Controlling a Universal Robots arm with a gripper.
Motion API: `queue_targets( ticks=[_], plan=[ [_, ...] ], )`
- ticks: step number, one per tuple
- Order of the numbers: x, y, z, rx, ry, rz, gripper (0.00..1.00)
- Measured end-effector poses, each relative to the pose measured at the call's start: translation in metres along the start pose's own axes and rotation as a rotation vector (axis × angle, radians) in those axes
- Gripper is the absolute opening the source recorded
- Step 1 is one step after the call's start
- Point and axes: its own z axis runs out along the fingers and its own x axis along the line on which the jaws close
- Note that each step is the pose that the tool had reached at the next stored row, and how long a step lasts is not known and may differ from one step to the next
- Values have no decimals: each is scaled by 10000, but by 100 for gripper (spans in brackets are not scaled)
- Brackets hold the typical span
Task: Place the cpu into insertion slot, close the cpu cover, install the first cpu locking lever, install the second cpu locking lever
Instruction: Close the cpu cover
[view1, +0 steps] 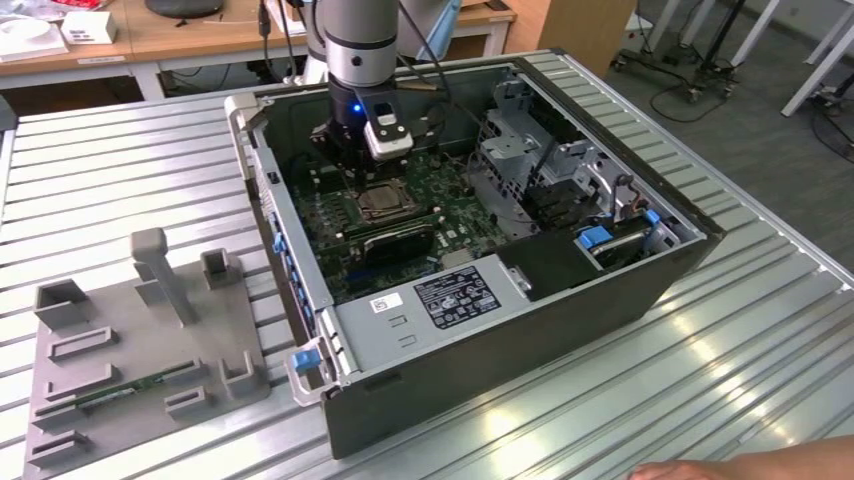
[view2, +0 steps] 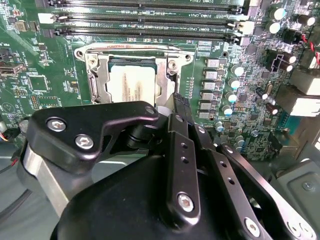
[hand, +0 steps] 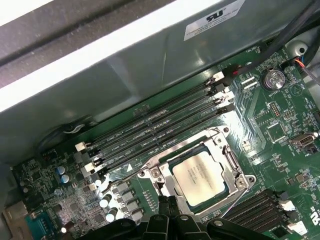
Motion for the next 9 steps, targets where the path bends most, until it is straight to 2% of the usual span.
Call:
queue_targets(
  ticks=[9],
  plan=[
    [0,0,0,0,0,-2,10]
  ],
)
